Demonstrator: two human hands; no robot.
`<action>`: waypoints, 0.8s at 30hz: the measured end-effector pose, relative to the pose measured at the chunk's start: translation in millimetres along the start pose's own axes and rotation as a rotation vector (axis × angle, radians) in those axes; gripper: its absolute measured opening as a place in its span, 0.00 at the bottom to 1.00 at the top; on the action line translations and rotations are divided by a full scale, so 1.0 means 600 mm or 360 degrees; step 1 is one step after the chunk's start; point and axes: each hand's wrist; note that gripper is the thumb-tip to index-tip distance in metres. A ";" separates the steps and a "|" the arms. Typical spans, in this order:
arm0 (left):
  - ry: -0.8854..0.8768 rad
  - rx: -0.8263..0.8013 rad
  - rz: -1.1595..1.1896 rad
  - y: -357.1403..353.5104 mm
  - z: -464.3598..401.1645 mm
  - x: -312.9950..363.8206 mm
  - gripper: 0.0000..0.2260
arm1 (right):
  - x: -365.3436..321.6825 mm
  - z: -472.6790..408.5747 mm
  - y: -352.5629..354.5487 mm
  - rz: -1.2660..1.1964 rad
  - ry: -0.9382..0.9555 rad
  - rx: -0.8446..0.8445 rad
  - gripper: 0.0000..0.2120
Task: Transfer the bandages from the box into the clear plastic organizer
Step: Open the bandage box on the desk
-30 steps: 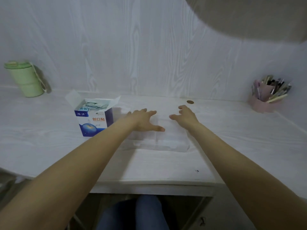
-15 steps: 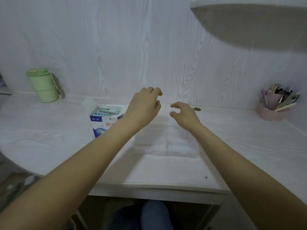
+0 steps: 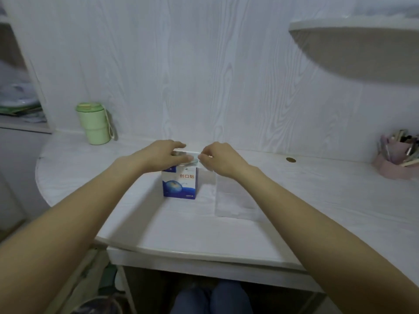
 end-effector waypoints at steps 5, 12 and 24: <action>-0.0170 -0.0120 -0.0135 -0.009 -0.004 -0.029 0.33 | -0.014 -0.019 -0.014 0.0187 0.0007 0.0038 0.10; -0.0246 -0.0068 -0.0139 -0.012 -0.010 -0.035 0.33 | -0.051 -0.057 -0.032 0.0446 0.0026 -0.0023 0.09; -0.0218 -0.0030 -0.0128 -0.017 -0.012 -0.032 0.33 | -0.034 -0.056 -0.027 0.0310 0.0267 0.0158 0.06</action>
Point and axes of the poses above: each hand's wrist, its own z-axis away from the middle knuckle, its own y-axis out of the back of the hand, x = y × z, and after that the axes turned 14 degrees about x, right-handed
